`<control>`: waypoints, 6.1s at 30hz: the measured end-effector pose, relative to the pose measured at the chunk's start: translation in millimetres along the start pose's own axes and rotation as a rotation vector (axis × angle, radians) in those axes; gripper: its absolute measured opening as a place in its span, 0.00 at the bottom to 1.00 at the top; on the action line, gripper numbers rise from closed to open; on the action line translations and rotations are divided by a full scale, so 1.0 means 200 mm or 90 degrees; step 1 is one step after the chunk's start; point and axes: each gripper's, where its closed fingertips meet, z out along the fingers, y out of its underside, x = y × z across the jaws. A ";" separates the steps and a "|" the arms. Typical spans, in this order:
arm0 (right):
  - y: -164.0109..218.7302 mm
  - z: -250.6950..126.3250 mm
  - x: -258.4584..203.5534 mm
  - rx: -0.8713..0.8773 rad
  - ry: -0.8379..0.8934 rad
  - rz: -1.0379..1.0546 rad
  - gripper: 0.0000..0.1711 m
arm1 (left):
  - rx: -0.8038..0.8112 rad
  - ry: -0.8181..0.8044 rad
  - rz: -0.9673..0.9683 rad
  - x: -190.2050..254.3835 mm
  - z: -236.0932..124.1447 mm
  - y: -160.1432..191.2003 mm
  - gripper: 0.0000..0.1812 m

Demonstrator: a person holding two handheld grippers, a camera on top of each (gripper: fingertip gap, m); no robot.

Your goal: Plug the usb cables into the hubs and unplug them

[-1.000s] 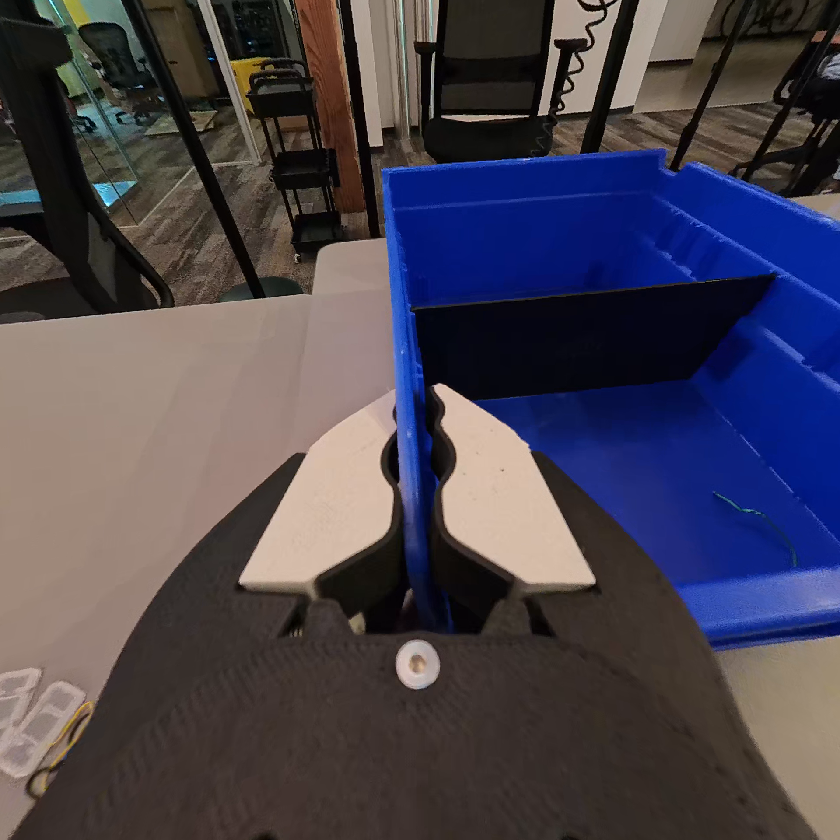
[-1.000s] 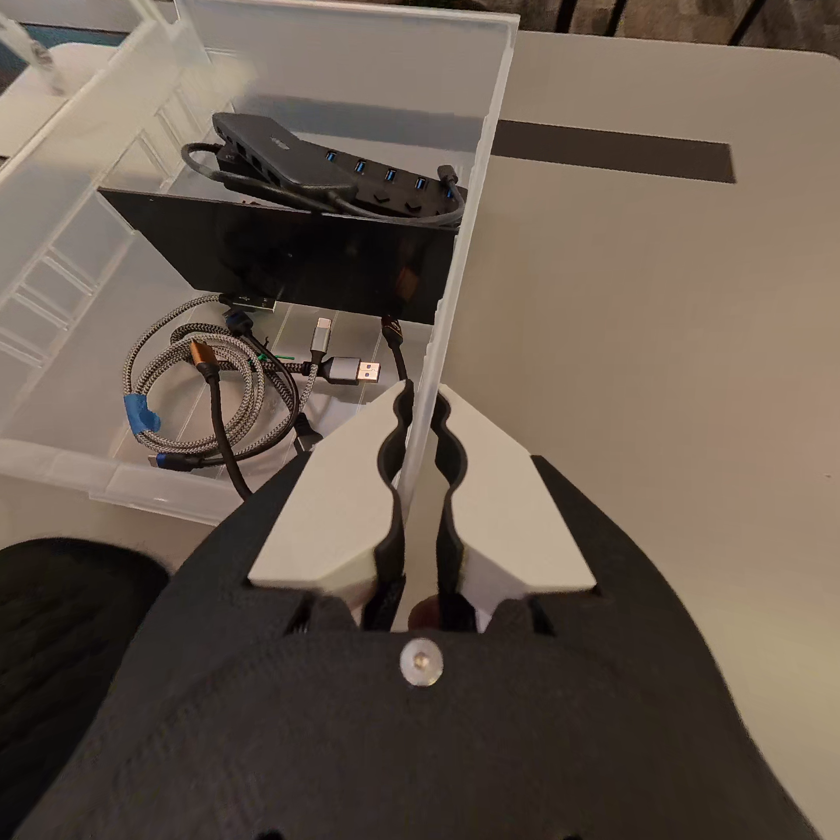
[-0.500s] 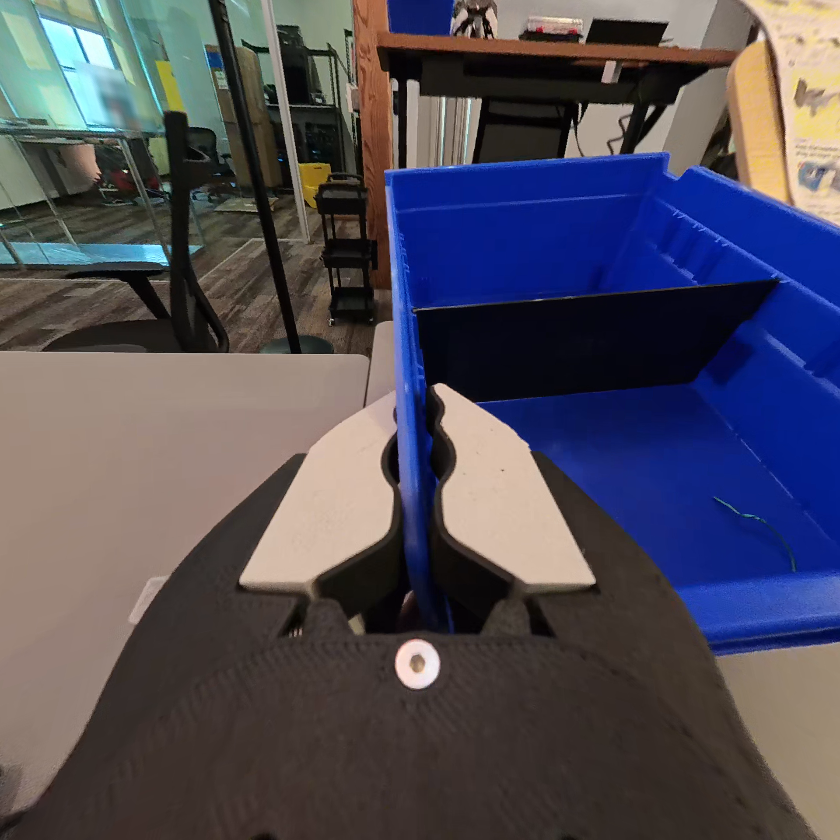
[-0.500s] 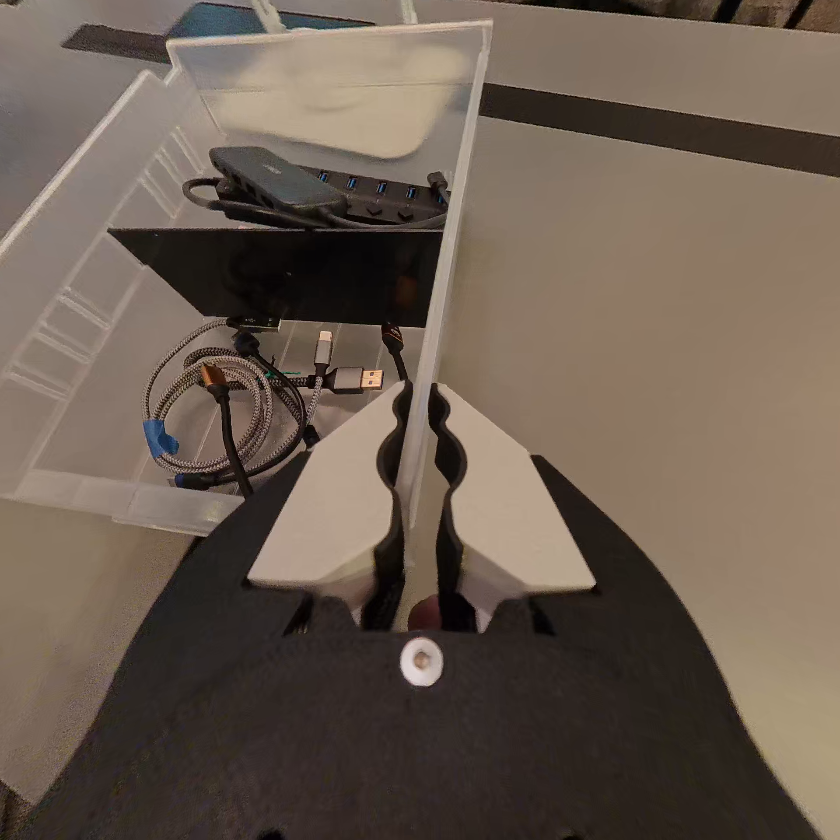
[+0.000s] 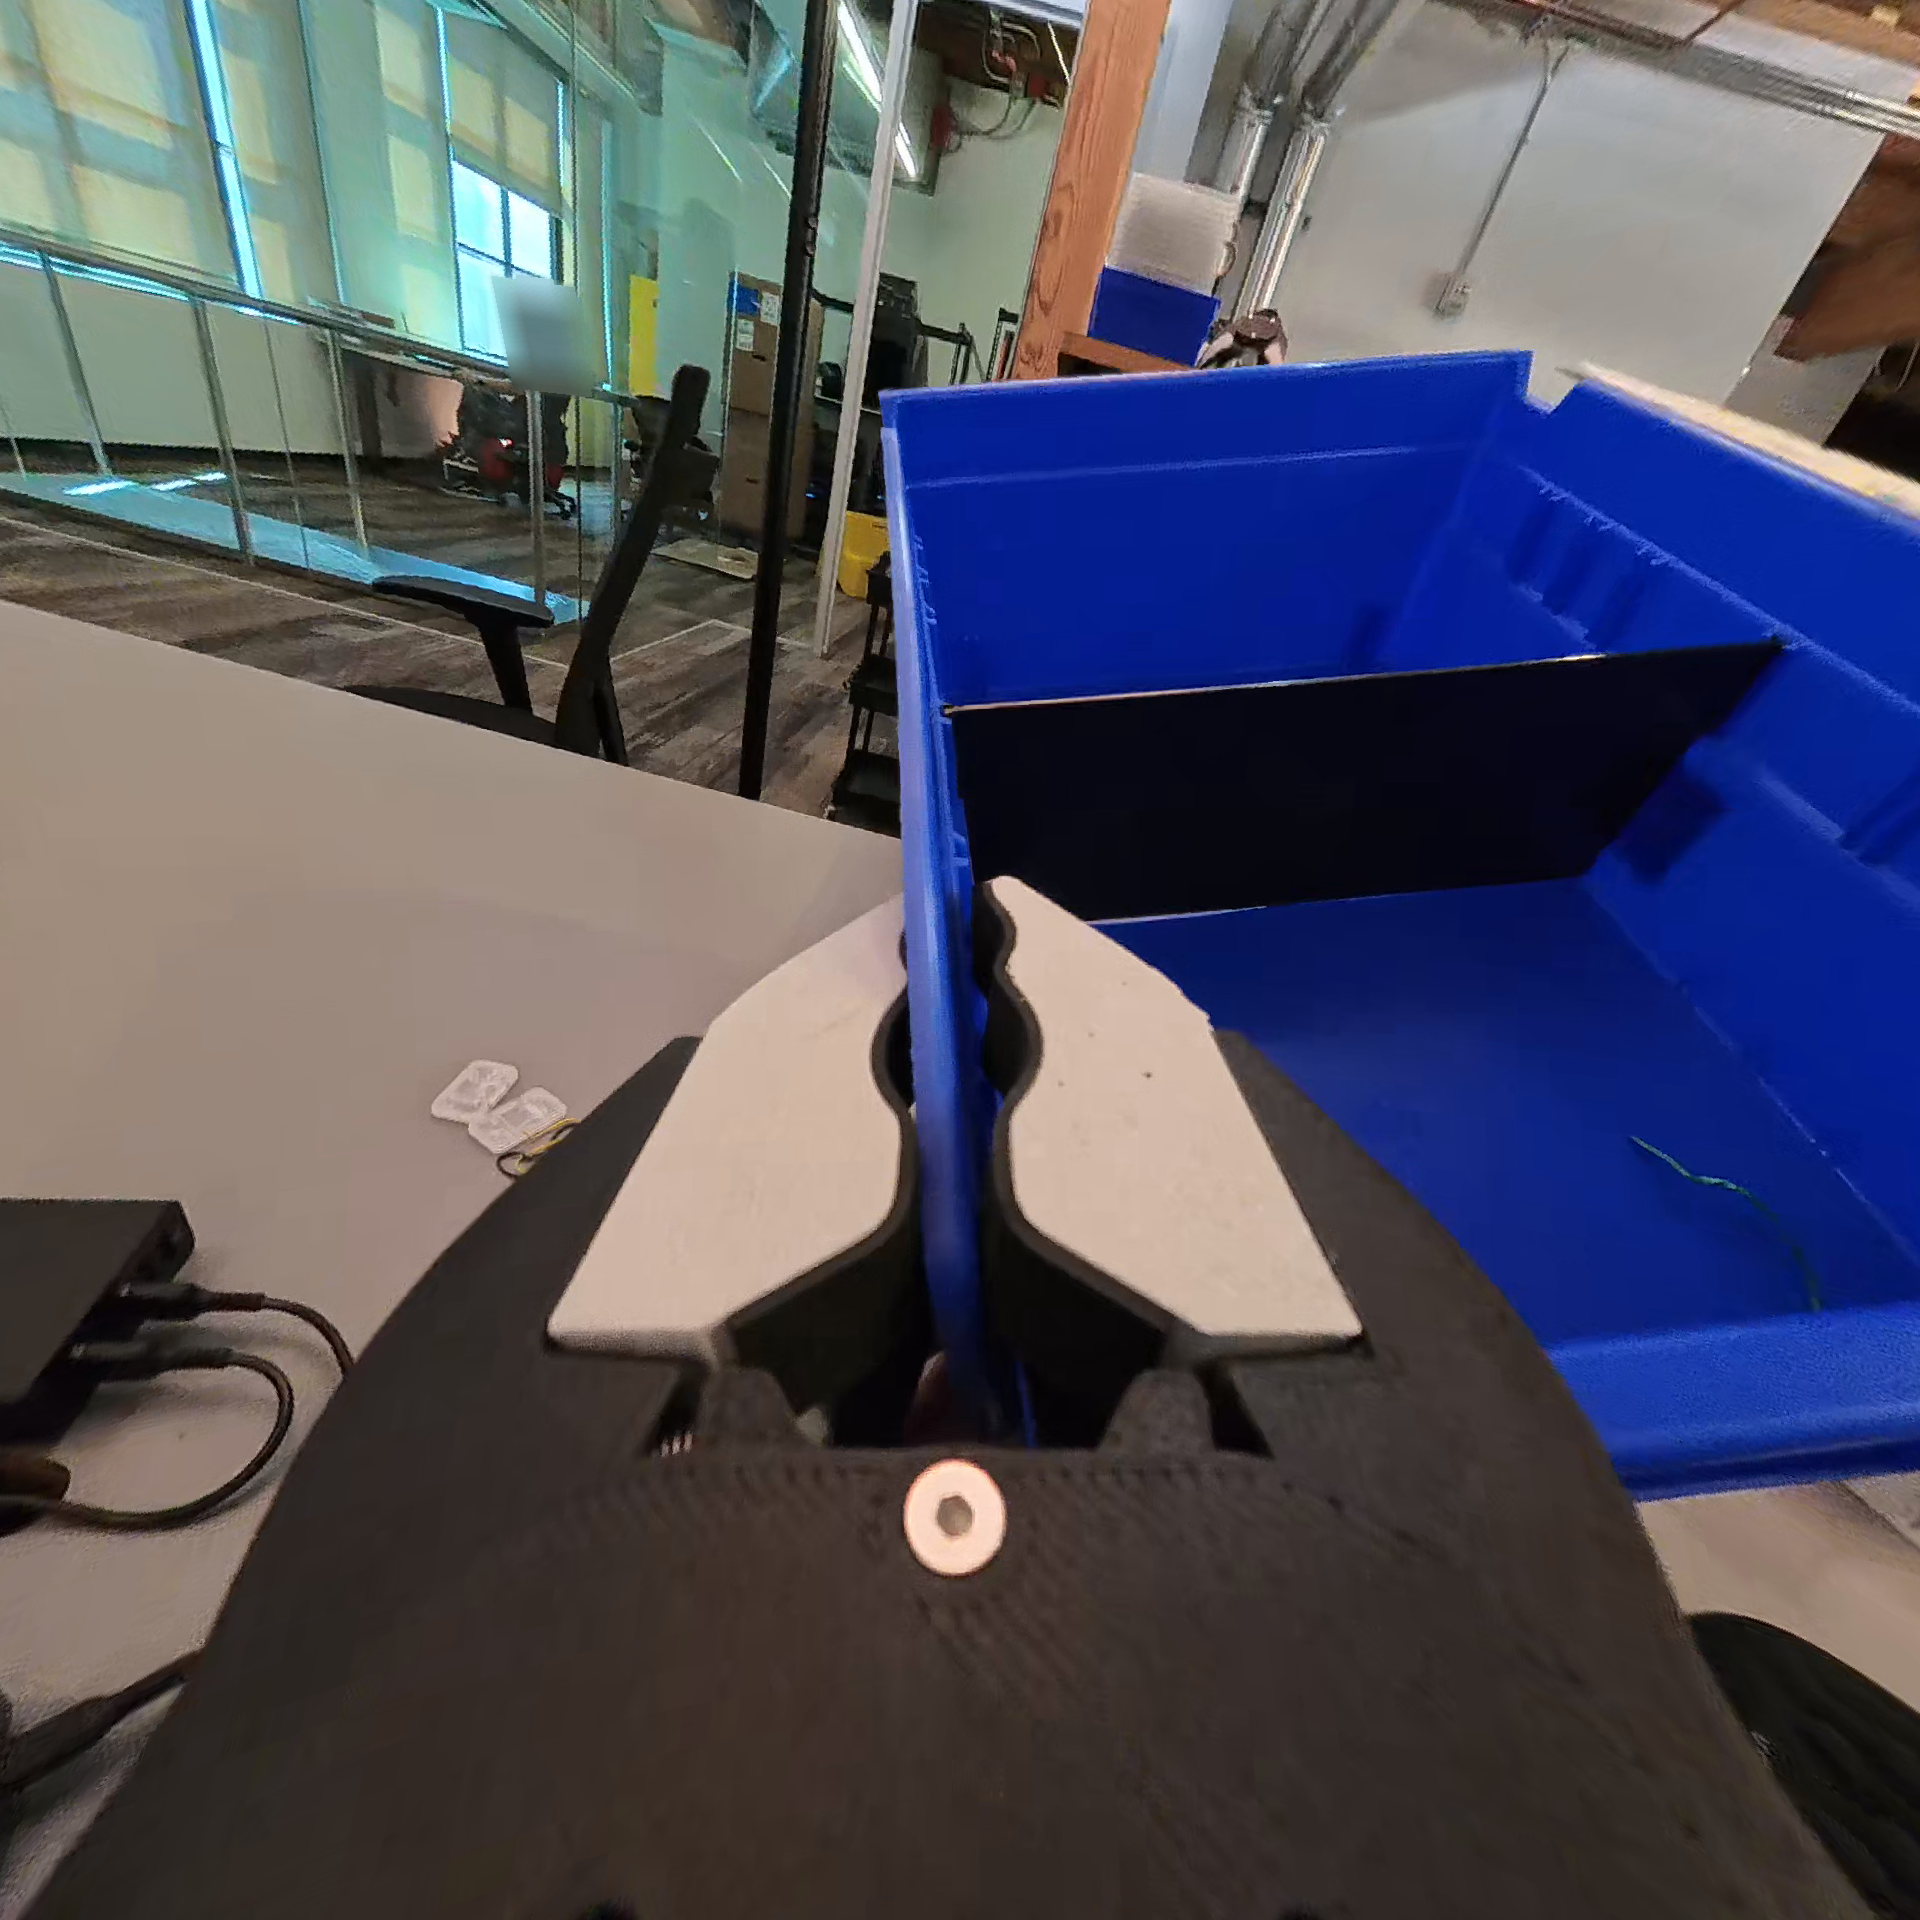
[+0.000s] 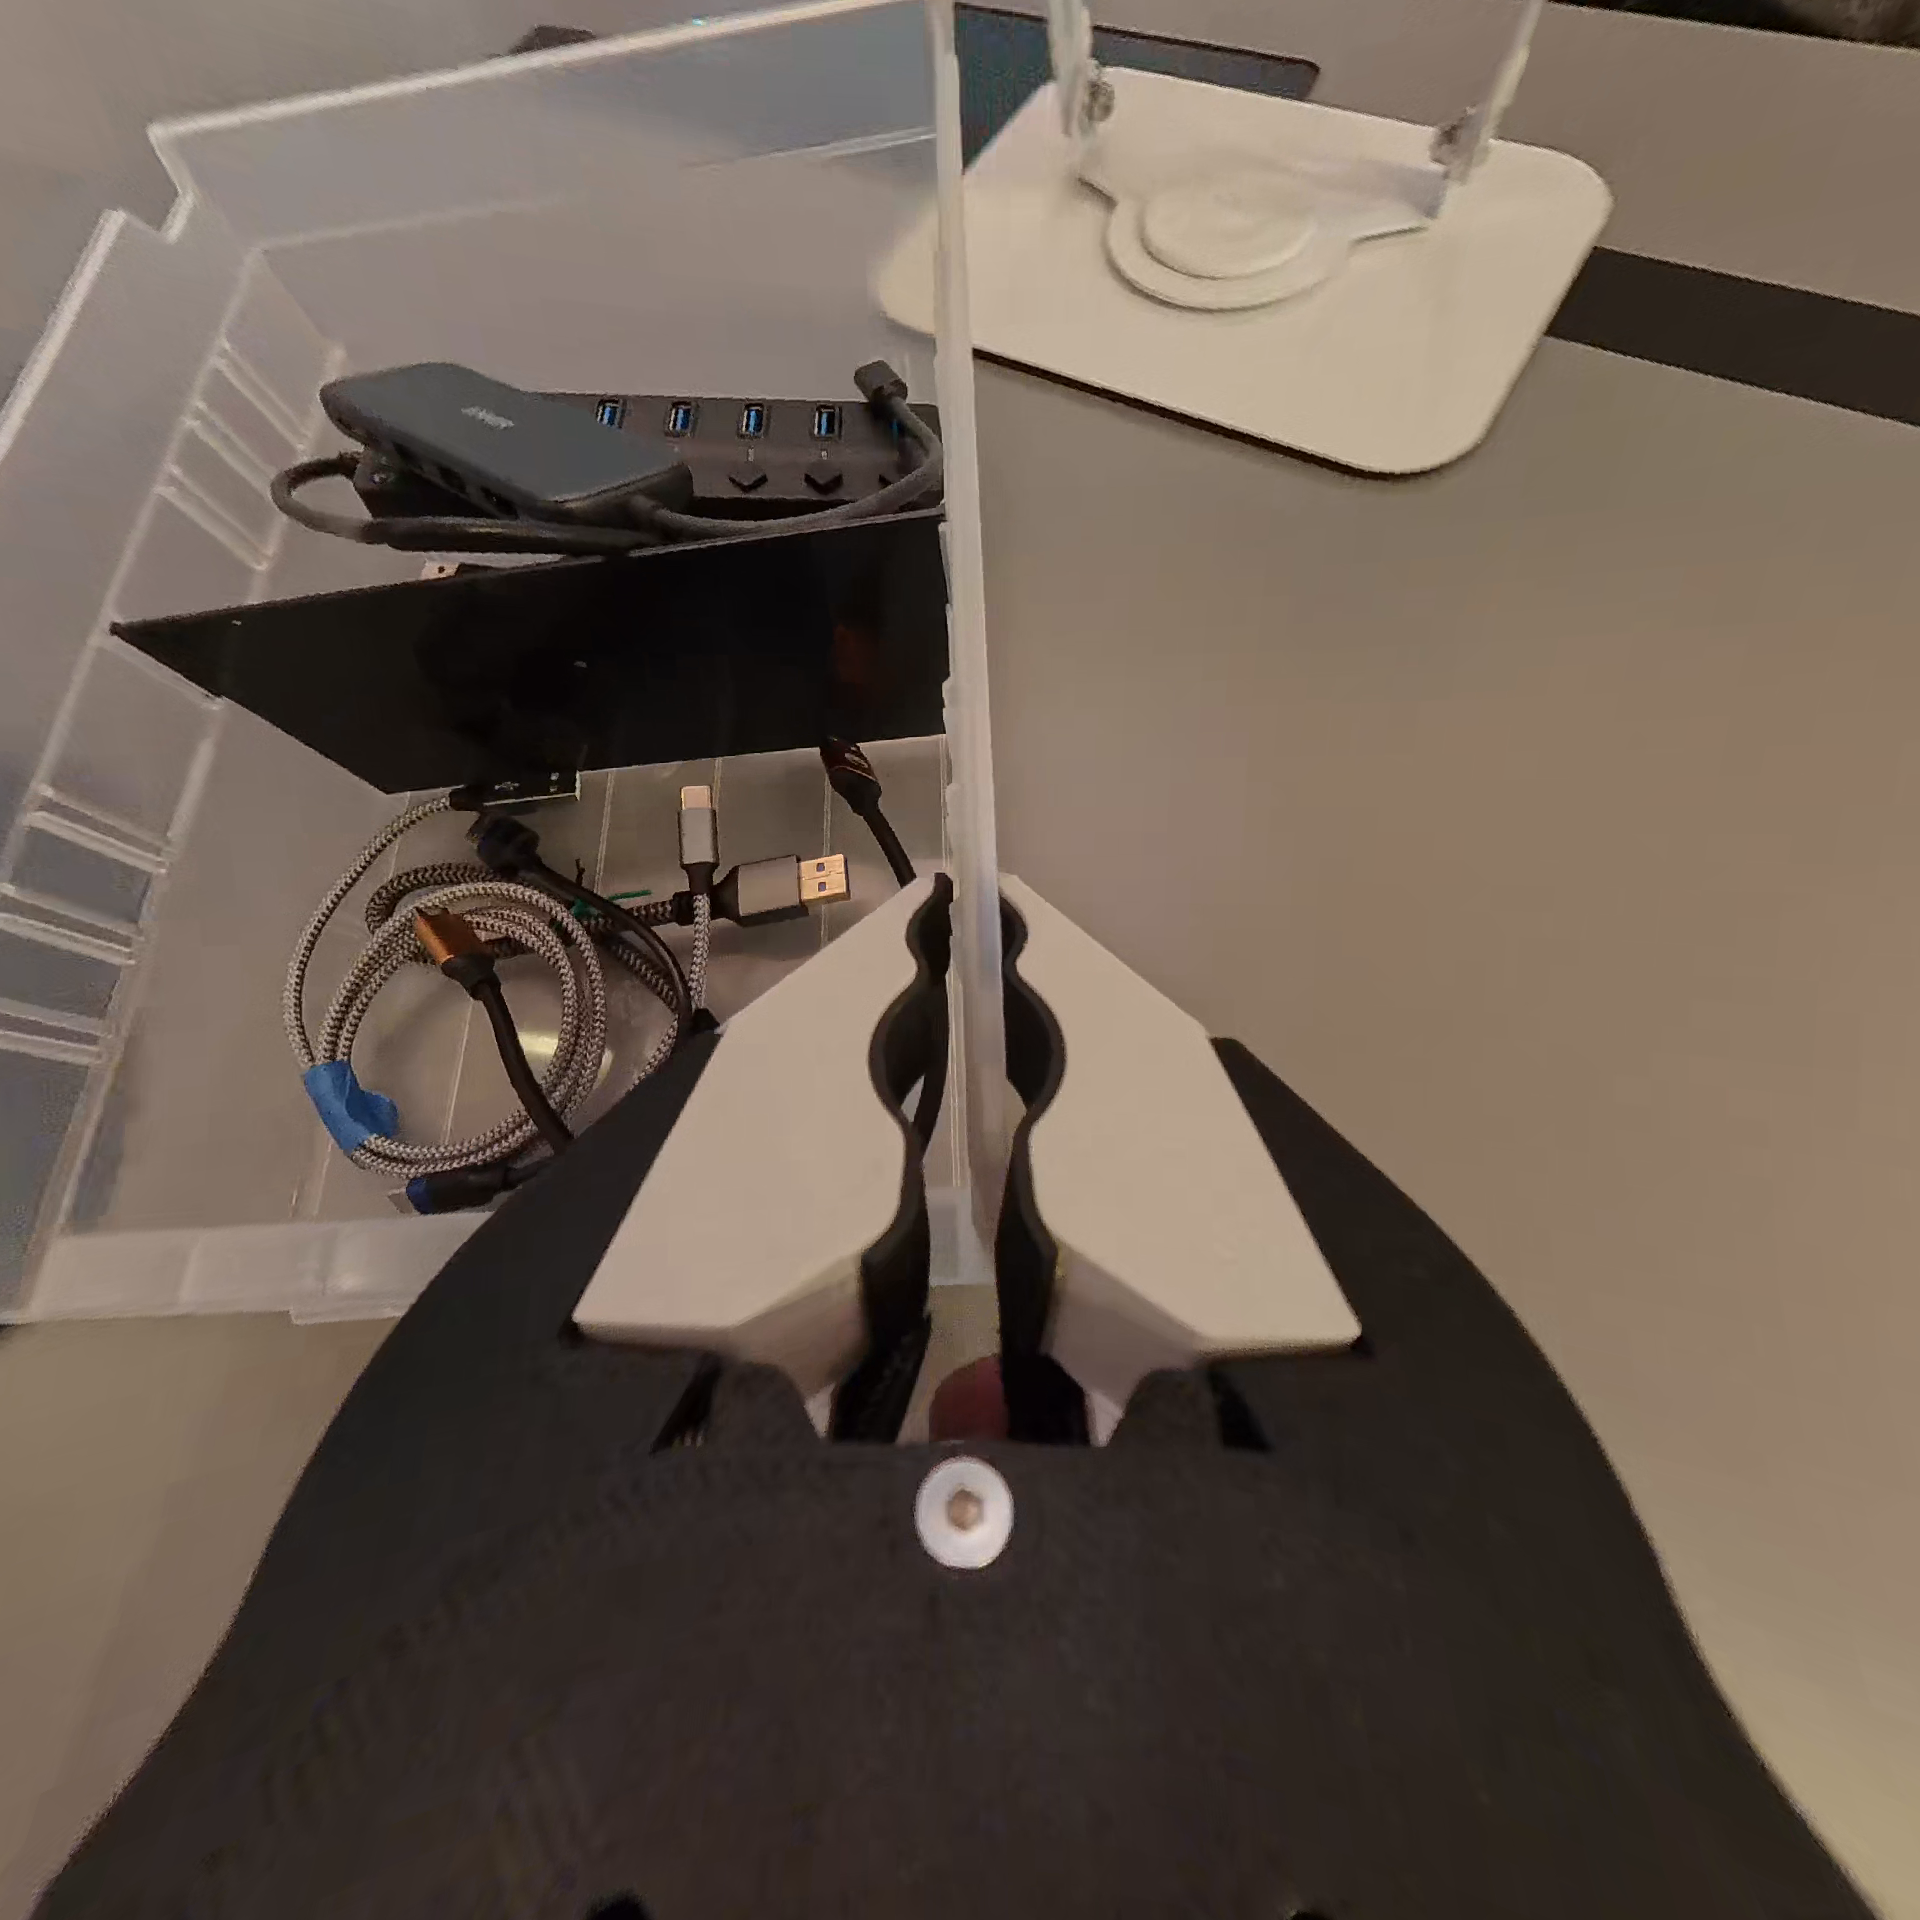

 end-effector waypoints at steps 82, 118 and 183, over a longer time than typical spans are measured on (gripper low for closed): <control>-0.52 -0.99 -0.60 0.425 -0.200 -0.275 0.43 | -0.010 0.330 0.040 1.35 0.09 0.01 0.02; 0.29 -0.75 1.64 0.238 0.186 0.169 0.26 | -0.285 0.548 0.103 3.85 0.40 1.36 0.26; -1.27 -0.10 0.18 0.529 -0.098 -0.255 0.19 | 0.194 0.371 0.368 2.26 0.95 0.22 0.27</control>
